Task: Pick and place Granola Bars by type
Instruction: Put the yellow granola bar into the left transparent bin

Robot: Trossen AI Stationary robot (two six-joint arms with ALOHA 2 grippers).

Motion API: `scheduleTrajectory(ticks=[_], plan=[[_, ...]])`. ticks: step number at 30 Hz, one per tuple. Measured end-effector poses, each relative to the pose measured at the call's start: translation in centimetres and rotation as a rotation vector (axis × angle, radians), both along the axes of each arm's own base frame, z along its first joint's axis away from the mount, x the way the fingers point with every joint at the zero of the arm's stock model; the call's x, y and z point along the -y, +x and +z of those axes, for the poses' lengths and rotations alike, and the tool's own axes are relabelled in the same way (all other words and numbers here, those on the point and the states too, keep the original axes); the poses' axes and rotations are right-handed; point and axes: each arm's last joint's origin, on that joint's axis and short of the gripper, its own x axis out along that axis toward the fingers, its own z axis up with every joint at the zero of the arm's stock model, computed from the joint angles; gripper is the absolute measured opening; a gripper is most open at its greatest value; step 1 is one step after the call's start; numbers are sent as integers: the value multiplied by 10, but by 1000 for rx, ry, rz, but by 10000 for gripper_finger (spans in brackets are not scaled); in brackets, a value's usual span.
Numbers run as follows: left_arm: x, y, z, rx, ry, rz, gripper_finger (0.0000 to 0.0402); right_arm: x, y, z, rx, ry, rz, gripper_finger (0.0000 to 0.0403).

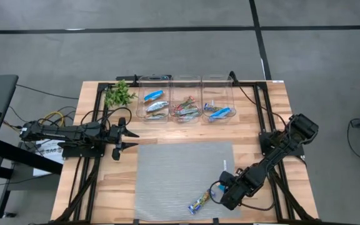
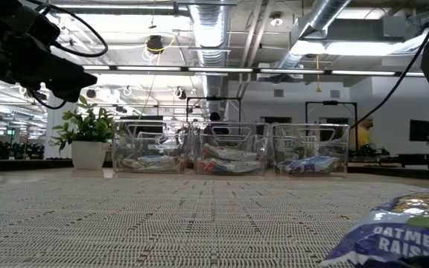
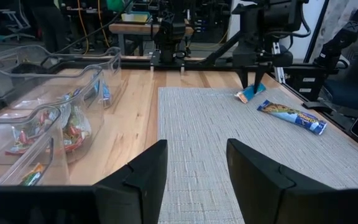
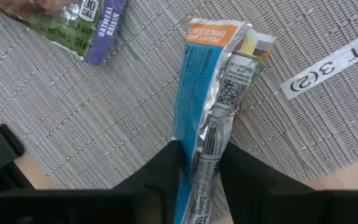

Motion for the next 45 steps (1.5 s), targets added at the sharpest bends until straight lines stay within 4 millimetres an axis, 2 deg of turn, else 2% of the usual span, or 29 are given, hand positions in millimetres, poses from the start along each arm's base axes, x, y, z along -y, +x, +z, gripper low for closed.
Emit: scheduleTrajectory(ticks=[6, 9, 16, 22, 27, 34, 45], plan=[[0, 0, 0, -1, -5, 0, 157, -1, 1, 1, 15, 13, 0, 39], [0, 0, 0, 0, 2, 0, 157, -2, 2, 1, 27, 25, -1, 20], [0, 0, 0, 0, 2, 0, 157, -5, 12, 5, 100, 96, -16, 33], [0, 0, 0, 0, -3, 0, 157, 4, 20, 27, 243, 109, -76, 28], [0, 0, 0, 0, 1, 0, 157, 20, 30, 52, 390, 98, -104, 15], [0, 0, 0, 0, 5, -1, 157, 52, 49, 82, 596, 66, -181, 29], [0, 0, 0, 1, 1, 0, 157, 126, 97, 118, 963, 1, -274, 18]])
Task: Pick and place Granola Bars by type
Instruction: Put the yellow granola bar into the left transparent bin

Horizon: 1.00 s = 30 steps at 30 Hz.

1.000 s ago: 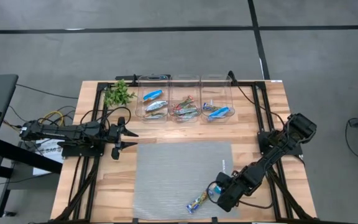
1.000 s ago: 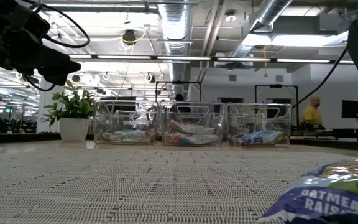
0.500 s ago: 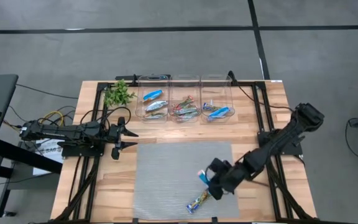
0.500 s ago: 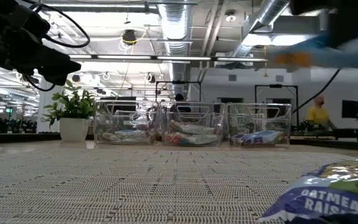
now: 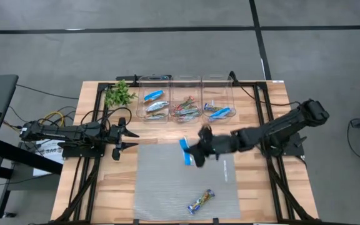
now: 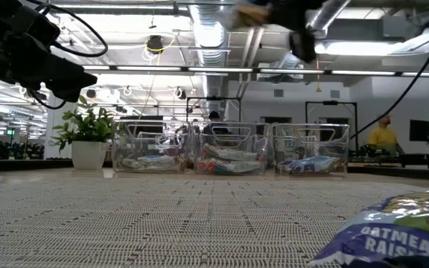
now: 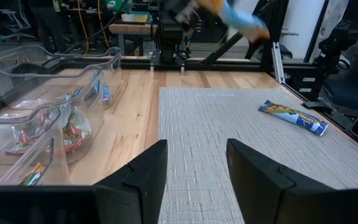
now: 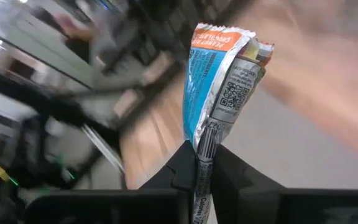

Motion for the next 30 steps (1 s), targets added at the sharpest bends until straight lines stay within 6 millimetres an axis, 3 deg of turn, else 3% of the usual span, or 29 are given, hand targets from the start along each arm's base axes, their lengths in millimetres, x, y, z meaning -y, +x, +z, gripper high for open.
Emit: scheduleTrajectory(ticks=[6, 14, 21, 30], plan=[[0, 0, 0, -1, -4, 0, 157, 50, 17, 17, 178, -40, 14, 27], [0, 0, 0, -1, -5, 0, 157, 109, 20, 20, 182, -196, -31, 19], [0, 0, 0, -1, -2, 0, 157, 142, 30, 48, 172, -407, -2, 26], [0, 0, 0, -1, 3, 0, 157, 170, 75, 59, 93, -638, 62, 21]])
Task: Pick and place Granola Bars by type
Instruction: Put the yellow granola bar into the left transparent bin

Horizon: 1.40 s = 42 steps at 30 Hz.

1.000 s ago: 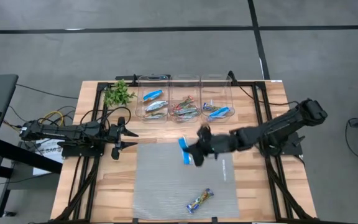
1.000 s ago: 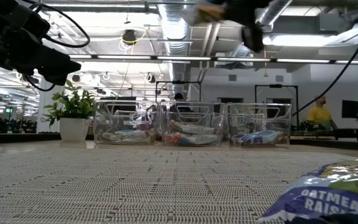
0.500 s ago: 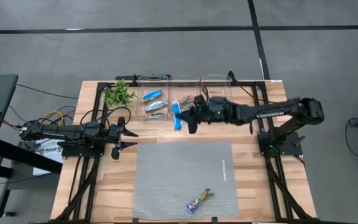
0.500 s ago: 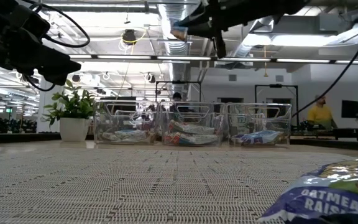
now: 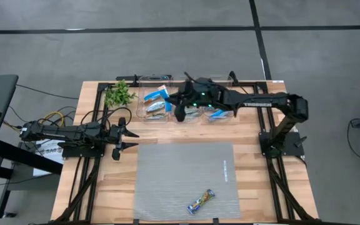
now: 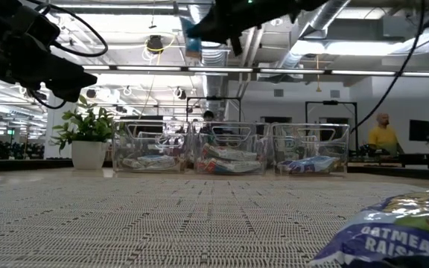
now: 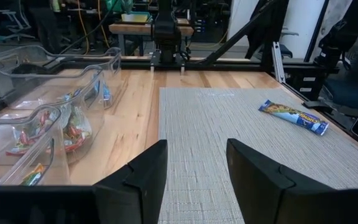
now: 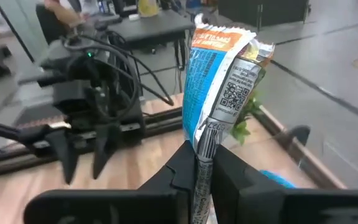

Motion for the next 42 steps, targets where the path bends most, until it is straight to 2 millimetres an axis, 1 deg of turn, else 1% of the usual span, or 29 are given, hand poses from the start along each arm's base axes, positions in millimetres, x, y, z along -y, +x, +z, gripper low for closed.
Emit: scheduleTrajectory(ticks=[3, 5, 8, 12, 14, 17, 20, 22, 24, 26, 28, 29, 33, 36, 42], plan=[[0, 0, 0, 0, -2, 0, 157, 8, 18, -5, -44, -47, 0, 21], [0, 0, 0, 0, -4, 0, 157, 16, 30, -5, -53, -81, -34, 22], [0, 0, 0, 0, 2, 0, 157, 28, 44, -6, -96, -133, -84, 24], [0, 0, 0, 0, -8, 1, 157, 42, 61, -20, -202, -185, -89, 22], [0, 0, 0, 0, -9, 0, 157, 46, 72, -22, -209, -203, -86, 22], [0, 0, 0, 0, -11, 0, 157, 52, 82, -29, -261, -206, -100, 21], [0, 0, 0, 1, -12, 0, 157, 56, 90, -44, -346, -185, -95, 23], [0, 0, 0, 1, -10, -1, 157, 58, 93, -53, -396, -174, -90, 25], [0, 0, 0, 1, -6, 0, 157, 57, 92, -56, -436, -165, -84, 27], [0, 0, 0, 2, -7, 0, 157, 55, 97, -62, -434, -179, -71, 28], [0, 0, 0, 2, -6, 0, 157, 54, 94, -70, -495, -167, -54, 28], [0, 0, 0, 1, -4, 0, 158, 54, 96, -74, -496, -168, -52, 27], [0, 0, 0, 1, -7, 0, 157, 52, 97, -74, -491, -182, -43, 32], [0, 0, 0, 2, -3, 0, 157, 52, 97, -74, -492, -184, -45, 51], [0, 0, 0, 2, -9, 0, 157, 52, 97, -74, -492, -184, -44, 114]])
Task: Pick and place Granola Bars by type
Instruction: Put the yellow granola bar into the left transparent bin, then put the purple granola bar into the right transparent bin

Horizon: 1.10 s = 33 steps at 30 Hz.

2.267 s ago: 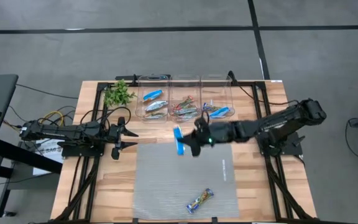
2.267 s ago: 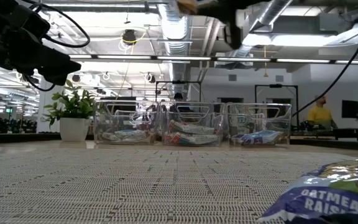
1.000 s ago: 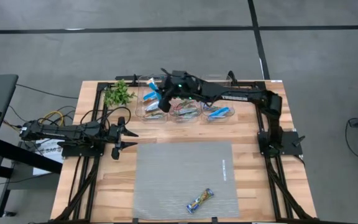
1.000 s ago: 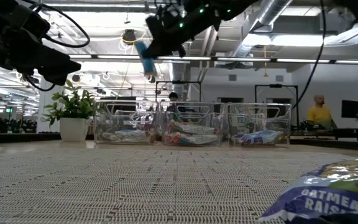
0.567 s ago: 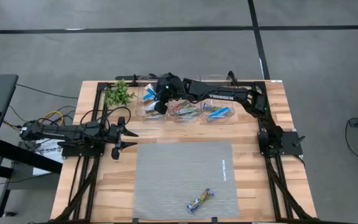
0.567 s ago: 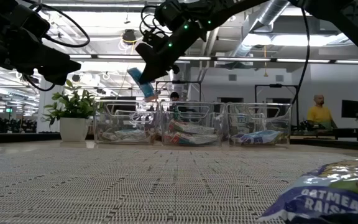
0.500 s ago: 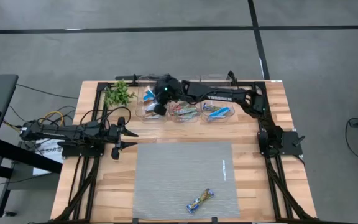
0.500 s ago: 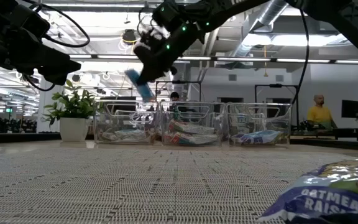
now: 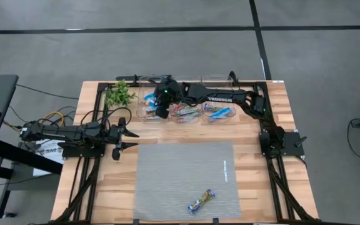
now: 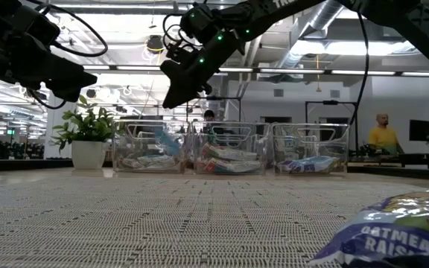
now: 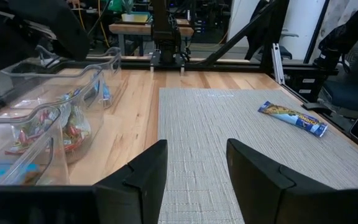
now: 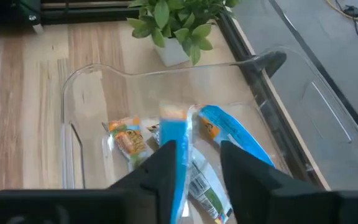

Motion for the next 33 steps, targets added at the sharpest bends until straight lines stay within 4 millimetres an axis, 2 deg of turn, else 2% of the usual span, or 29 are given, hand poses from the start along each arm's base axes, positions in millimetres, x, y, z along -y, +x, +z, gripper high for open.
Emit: scheduleTrajectory(ticks=[4, 6, 11, 15, 20, 23, 28, 33], plan=[[0, 0, 0, 0, 9, 0, 157, 0, -1, 3, 12, 18, -17, 150], [0, 0, 0, 1, 9, -1, 157, -1, -3, 11, 39, 32, -31, 163], [0, 0, 0, 1, 10, -1, 157, -9, -16, 53, 150, 80, -62, 182], [0, 0, 0, 0, 4, 0, 157, -28, -32, 93, 240, 144, 52, 186], [0, 0, 0, 0, 4, 0, 157, -71, -60, 140, 287, 244, 280, 180], [0, 0, 0, 0, 1, 1, 157, -103, -80, 155, 231, 282, 395, 175], [0, 0, 0, 0, 4, 0, 158, -154, -112, 163, 59, 286, 537, 171], [0, 0, 0, 1, 10, -1, 157, -206, -142, 162, -113, 308, 669, 174]])
